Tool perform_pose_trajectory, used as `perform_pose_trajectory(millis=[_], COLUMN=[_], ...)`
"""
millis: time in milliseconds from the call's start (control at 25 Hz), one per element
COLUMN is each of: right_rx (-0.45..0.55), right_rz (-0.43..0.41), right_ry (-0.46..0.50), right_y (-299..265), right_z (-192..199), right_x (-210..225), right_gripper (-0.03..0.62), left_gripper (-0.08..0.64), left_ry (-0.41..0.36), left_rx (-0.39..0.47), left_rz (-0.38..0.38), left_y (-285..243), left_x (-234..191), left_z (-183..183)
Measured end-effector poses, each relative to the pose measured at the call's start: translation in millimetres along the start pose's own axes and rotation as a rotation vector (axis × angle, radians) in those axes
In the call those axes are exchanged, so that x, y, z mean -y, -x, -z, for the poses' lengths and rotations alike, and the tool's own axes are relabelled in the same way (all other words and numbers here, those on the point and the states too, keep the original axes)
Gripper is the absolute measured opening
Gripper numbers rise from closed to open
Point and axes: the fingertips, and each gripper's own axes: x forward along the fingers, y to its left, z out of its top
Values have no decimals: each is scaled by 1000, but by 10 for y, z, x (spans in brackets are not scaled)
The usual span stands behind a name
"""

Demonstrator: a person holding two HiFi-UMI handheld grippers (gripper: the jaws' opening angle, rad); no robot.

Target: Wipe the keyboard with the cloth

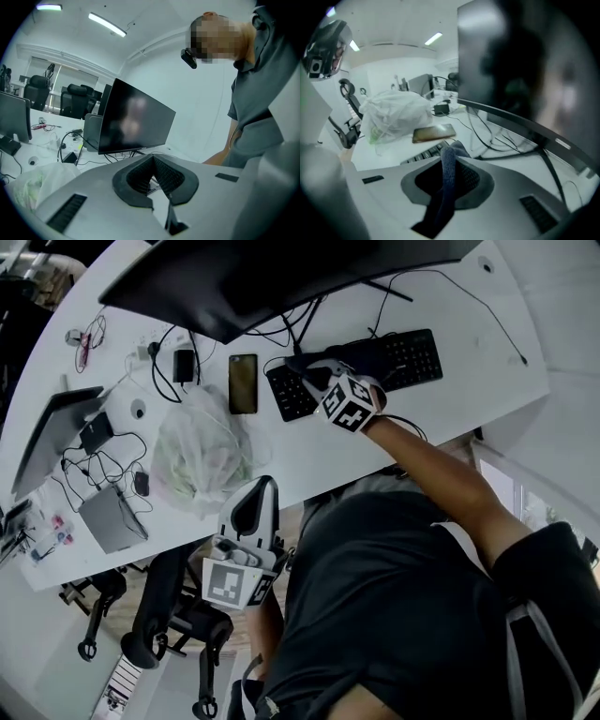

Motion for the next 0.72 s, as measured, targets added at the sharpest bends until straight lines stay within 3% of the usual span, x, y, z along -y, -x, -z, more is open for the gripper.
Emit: perform_pose_trajectory(millis=[120, 280, 440, 600, 680, 720], right_rx=[71, 11, -38, -130, -171, -155], right_rz=[-112, -137, -26, 191, 288, 297], right_ry=[90, 96, 34, -117, -160, -171], right_y=[-428, -650, -148, 695, 979, 1006], right_z=[-411, -293, 382, 1285, 1424, 1330], right_x=[-532, -524, 182, 1145, 1388, 1374], right_gripper=[48, 48, 48, 47, 46, 48], left_gripper=[2, 2, 2, 2, 2, 2], left_ry=[-7, -5, 15, 5, 3, 2], left_rx=[-14, -32, -39, -18, -16, -20], left_rz=[26, 32, 42, 40, 31, 27], left_y=[-40, -62, -112, -113, -88, -82], left_x=[27, 36, 94, 156, 175, 188], left_z=[-23, 66, 113, 50, 55, 70])
